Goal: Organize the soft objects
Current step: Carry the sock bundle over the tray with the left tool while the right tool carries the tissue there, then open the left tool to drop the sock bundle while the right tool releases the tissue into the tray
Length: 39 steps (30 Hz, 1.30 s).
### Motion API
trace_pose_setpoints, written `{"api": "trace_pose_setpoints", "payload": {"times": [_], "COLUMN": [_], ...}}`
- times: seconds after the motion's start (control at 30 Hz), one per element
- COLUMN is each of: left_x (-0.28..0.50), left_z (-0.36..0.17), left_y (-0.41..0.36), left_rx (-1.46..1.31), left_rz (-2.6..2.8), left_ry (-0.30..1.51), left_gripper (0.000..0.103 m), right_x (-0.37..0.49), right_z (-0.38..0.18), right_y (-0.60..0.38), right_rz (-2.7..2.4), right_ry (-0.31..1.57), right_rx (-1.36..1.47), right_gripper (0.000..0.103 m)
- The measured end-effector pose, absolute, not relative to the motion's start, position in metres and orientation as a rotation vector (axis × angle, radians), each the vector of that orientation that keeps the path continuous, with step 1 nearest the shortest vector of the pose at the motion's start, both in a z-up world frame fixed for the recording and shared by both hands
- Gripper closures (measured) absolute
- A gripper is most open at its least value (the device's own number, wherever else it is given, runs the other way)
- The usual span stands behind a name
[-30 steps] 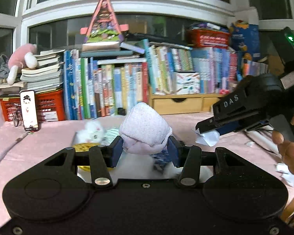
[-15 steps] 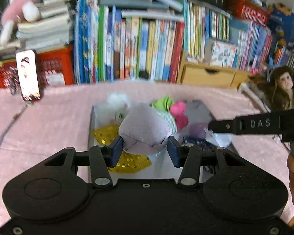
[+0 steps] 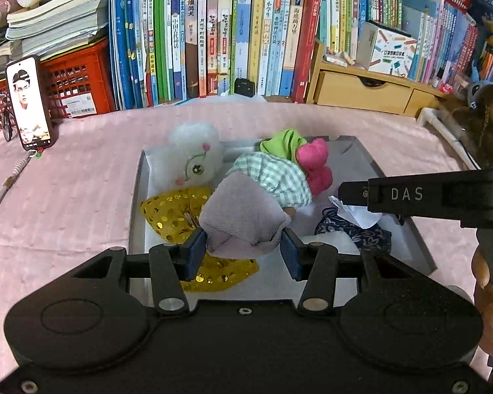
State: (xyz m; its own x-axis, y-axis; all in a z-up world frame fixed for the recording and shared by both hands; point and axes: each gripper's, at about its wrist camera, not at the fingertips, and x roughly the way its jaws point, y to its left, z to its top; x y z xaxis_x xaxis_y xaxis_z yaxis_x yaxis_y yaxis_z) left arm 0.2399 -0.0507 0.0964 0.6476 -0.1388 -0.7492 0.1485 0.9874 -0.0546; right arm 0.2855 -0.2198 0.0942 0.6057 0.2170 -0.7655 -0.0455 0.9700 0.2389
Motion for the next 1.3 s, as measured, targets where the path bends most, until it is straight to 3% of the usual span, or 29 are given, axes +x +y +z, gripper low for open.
{"api": "trace_pose_setpoints", "payload": {"times": [0.7,0.83,0.97,1.3], "left_x": [0.254,0.254,0.252,0.235], "left_z": [0.077,0.077,0.080,0.098], "left_y": [-0.046,-0.046,-0.045,-0.044], "left_rx": [0.001,0.001,-0.005,0.011], "left_rz": [-0.158,-0.158,-0.166,-0.174], "left_ry": [0.901,0.902,0.894,0.820], "left_gripper": [0.054,0.053,0.048,0.033], "right_x": [0.293,0.292,0.291,0.279], "right_z": [0.073,0.074,0.076,0.089], "right_y": [-0.213,-0.212,-0.213,-0.218], "right_rz": [0.160,0.168,0.173,0.188], "right_ry": [0.947,0.946,0.941,0.902], "right_rx": [0.185,0.187,0.195,0.200], "right_gripper": [0.065,0.051,0.044,0.038]}}
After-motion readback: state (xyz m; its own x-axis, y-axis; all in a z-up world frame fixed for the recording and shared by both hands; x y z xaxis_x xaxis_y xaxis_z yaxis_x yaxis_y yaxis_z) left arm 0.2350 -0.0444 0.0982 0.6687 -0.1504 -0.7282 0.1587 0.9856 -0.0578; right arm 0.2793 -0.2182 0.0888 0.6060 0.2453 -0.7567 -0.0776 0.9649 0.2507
